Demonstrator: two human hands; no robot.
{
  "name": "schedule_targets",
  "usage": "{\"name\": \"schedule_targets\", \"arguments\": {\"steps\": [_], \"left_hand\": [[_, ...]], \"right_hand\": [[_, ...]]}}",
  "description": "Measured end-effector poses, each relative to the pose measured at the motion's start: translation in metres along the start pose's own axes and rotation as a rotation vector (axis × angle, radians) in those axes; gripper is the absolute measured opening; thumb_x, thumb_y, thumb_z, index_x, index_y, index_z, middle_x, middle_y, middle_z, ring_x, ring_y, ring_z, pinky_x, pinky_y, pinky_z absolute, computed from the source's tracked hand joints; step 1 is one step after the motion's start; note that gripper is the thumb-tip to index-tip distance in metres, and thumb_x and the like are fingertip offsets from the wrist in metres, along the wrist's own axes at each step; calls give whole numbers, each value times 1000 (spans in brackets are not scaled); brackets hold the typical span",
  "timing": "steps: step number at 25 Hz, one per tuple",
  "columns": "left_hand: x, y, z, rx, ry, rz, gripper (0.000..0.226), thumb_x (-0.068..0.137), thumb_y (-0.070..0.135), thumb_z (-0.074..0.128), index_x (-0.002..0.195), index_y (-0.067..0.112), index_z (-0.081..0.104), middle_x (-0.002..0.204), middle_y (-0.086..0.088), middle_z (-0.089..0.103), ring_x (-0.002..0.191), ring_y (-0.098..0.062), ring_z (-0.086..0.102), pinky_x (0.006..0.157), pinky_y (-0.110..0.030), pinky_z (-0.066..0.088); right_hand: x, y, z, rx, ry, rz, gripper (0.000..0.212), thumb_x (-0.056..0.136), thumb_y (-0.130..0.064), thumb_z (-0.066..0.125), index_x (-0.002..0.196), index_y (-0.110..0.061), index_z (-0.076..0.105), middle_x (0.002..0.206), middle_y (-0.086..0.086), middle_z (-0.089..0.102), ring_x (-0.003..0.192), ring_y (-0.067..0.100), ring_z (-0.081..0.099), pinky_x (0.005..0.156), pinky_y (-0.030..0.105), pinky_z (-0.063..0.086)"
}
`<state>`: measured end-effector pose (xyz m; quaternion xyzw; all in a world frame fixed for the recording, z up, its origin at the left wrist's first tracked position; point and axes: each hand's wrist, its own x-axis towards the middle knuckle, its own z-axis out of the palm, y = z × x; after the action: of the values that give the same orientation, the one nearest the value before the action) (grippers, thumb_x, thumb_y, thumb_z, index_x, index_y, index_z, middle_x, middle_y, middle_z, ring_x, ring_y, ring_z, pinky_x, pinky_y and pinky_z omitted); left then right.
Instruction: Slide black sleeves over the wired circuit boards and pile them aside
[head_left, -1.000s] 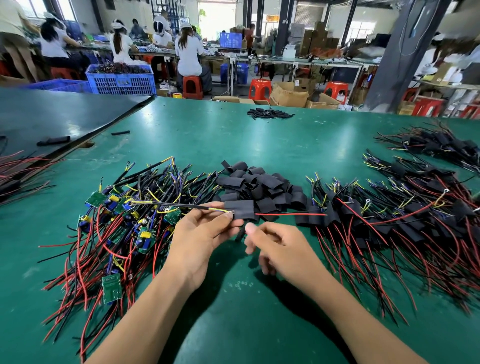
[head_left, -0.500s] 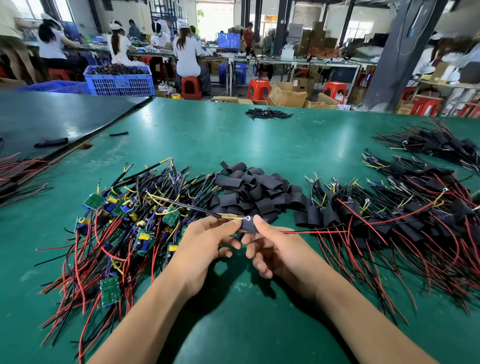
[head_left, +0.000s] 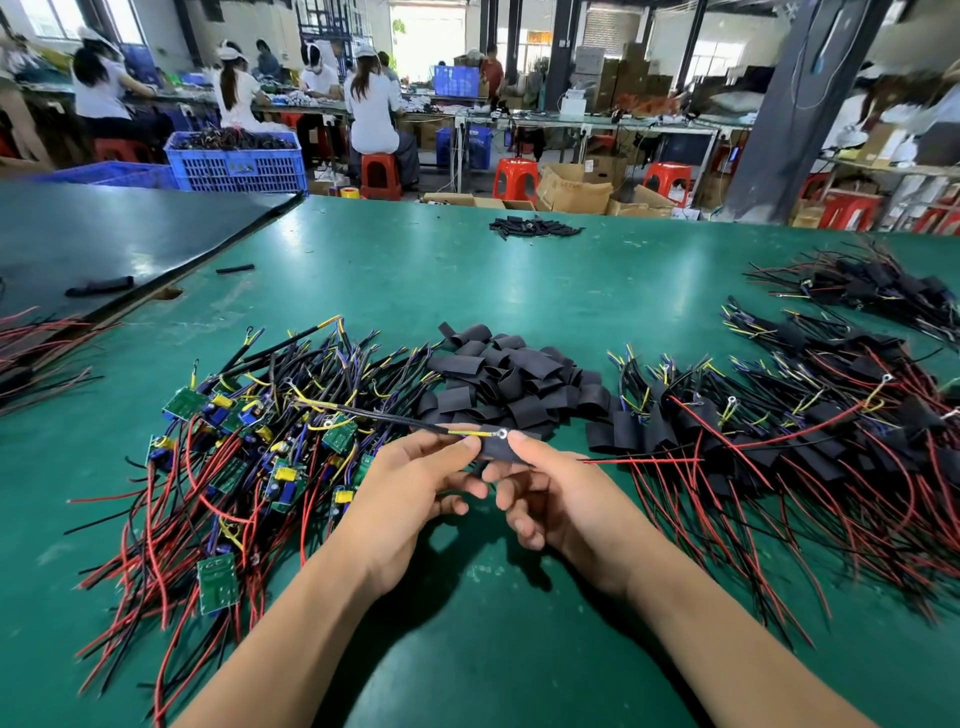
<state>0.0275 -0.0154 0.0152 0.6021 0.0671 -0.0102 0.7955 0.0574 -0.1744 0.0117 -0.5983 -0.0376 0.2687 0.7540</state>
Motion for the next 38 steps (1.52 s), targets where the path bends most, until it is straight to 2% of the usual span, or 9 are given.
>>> {"name": "schedule_targets", "arguments": {"steps": [3,9,15,21,26,28,31,35,38], "left_hand": [[-1,0,3,-31,-11,19,17,92,11,64,108,11,69,90,-8,73,61,-16,61,54,-21,45],[1,-1,0,6,71,0,14,93,7,63,106,5,69,88,-11,73,56,-15,59,51,-20,45],[2,-4,-3,51,65,-20,14,94,5,62,105,3,69,89,-13,74,57,-17,59,52,-22,47],[3,-5,-3,79,74,-29,12,94,2,60,103,2,69,87,-14,73,57,-18,59,52,-23,48],[4,-9,-1,190,116,-21,12,94,-3,58,99,-1,69,83,-16,71,55,-20,60,52,-25,50],[3,-11,0,317,141,14,13,94,0,58,98,4,70,79,-16,71,53,-19,60,51,-25,49],[-1,-16,6,617,162,122,13,91,10,62,95,18,72,61,4,68,50,-11,59,51,-18,46],[-5,-21,16,728,271,249,27,90,11,64,116,21,64,97,10,67,67,-10,61,75,-22,51],[-8,-20,11,868,357,338,35,93,13,60,127,18,57,127,4,47,81,-11,58,83,-17,42]], "right_hand": [[0,-10,-2,186,93,-67,42,76,-46,63,87,-7,73,62,3,60,41,11,44,38,20,33],[-6,-34,-33,778,332,-328,44,99,-53,44,108,-18,70,73,0,65,44,9,43,42,18,36],[-9,-34,-49,856,584,-394,52,100,-57,37,126,-18,60,111,9,75,49,15,44,53,24,37],[0,-23,-44,579,672,-402,48,101,-56,38,132,-22,54,106,3,76,46,10,47,49,21,42],[17,-4,-40,256,773,-441,19,101,-28,49,117,-24,59,100,-1,74,43,7,51,46,19,44],[21,0,-38,121,761,-466,18,99,-15,51,112,-23,61,93,-3,72,44,6,51,47,18,43],[22,4,-32,-99,670,-478,22,97,-4,53,97,-21,68,74,-6,69,46,7,49,45,18,41],[15,9,-21,-457,515,-469,21,96,-10,59,91,-24,73,70,-3,70,47,7,51,49,15,42],[10,11,-14,-581,451,-475,20,96,-12,61,91,-27,73,70,-3,71,49,6,52,53,14,43]]}}
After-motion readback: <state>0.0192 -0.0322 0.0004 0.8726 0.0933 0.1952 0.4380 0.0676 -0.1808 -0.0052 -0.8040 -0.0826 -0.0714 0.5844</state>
